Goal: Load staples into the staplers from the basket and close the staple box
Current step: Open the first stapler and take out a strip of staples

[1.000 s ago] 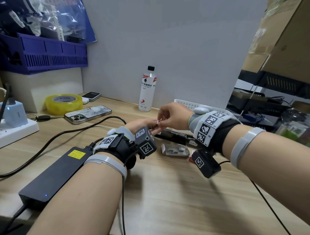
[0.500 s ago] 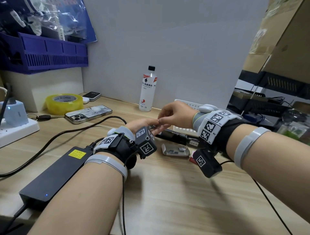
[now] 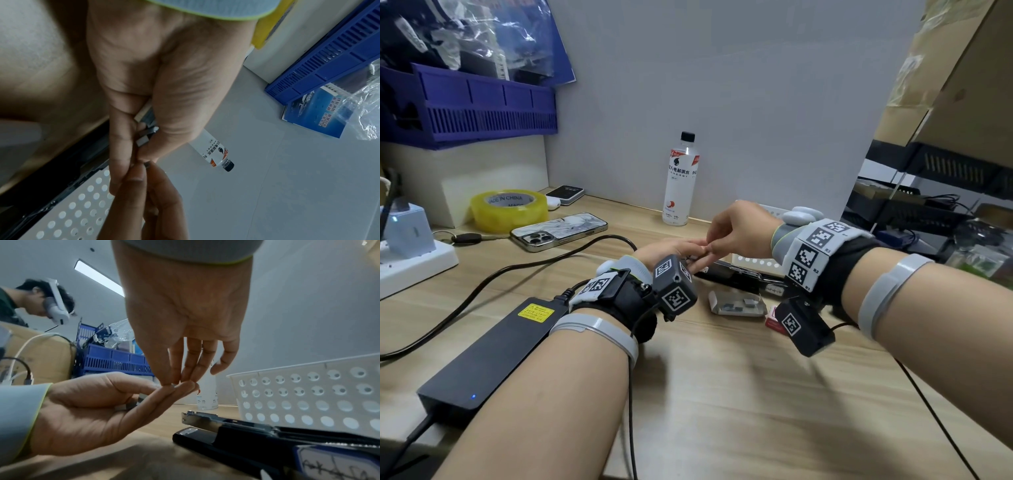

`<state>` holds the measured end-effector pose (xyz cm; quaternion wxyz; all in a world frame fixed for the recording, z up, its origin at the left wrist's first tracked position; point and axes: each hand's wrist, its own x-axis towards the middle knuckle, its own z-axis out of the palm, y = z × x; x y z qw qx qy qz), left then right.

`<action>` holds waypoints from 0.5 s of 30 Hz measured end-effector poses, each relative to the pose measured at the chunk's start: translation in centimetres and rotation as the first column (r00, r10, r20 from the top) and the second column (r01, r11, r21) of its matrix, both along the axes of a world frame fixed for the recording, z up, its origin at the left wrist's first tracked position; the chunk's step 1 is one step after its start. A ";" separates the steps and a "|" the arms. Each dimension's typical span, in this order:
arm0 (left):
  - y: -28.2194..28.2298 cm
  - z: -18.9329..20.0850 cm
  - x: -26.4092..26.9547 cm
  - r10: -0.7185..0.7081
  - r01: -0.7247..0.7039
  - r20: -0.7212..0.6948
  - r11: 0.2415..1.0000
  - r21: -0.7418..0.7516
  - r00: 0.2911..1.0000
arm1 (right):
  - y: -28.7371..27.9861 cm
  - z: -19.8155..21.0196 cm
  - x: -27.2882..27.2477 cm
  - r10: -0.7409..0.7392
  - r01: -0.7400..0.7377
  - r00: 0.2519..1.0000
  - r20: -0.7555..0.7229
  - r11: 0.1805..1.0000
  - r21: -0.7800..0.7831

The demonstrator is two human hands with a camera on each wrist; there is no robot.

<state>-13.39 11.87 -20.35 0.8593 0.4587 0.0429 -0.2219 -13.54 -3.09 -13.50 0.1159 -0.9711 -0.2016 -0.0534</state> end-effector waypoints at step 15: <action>2.5 0.3 -0.4 0.127 -0.147 -0.117 0.973 -0.178 0.985 | -2.6 -1.4 0.3 -0.159 0.139 0.980 -0.117 0.977 -0.160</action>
